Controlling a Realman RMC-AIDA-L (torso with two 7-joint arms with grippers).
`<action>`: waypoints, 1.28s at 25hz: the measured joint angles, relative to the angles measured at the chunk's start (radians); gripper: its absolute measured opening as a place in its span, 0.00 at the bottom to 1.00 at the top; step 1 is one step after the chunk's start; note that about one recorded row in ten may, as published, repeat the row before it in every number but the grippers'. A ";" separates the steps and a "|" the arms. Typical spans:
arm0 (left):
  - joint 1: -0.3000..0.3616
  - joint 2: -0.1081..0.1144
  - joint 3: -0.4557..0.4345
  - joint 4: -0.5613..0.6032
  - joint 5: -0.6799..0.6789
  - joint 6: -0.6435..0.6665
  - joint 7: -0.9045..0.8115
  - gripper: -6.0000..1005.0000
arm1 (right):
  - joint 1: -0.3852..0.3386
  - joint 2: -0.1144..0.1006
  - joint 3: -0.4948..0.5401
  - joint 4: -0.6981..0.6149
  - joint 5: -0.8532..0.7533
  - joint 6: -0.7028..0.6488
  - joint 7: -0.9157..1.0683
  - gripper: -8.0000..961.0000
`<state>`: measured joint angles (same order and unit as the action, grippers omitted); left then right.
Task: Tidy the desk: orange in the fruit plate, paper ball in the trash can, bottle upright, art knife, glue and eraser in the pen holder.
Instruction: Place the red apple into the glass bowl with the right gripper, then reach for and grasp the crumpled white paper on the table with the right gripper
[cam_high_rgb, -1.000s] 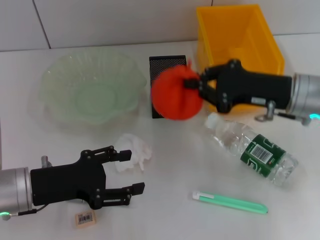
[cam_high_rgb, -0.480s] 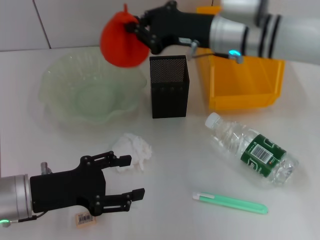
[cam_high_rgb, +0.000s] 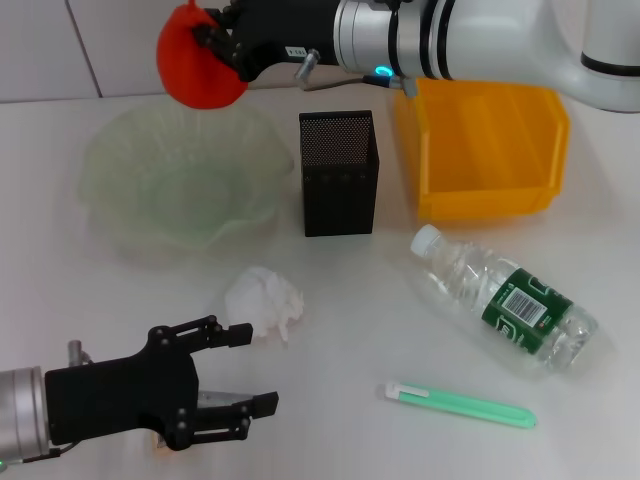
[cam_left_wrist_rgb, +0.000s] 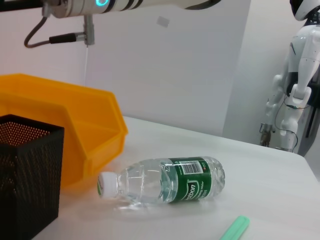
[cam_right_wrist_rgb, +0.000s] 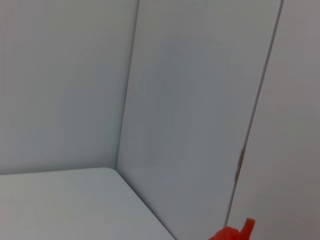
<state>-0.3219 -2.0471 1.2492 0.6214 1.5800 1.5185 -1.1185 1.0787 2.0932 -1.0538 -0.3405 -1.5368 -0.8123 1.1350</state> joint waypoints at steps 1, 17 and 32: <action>0.017 0.002 -0.015 0.003 -0.002 0.020 0.023 0.81 | 0.002 0.000 0.000 0.005 0.000 0.004 0.003 0.06; 0.035 0.017 -0.049 0.000 0.001 0.043 0.029 0.81 | -0.074 -0.030 -0.227 -0.225 -0.114 -0.094 0.454 0.55; 0.072 0.027 -0.123 0.007 0.002 0.058 0.030 0.81 | -0.094 -0.040 -0.114 -0.811 -0.854 -0.829 1.394 0.82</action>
<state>-0.2499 -2.0200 1.1261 0.6285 1.5820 1.5761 -1.0889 0.9842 2.0533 -1.1680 -1.1515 -2.3909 -1.6410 2.5288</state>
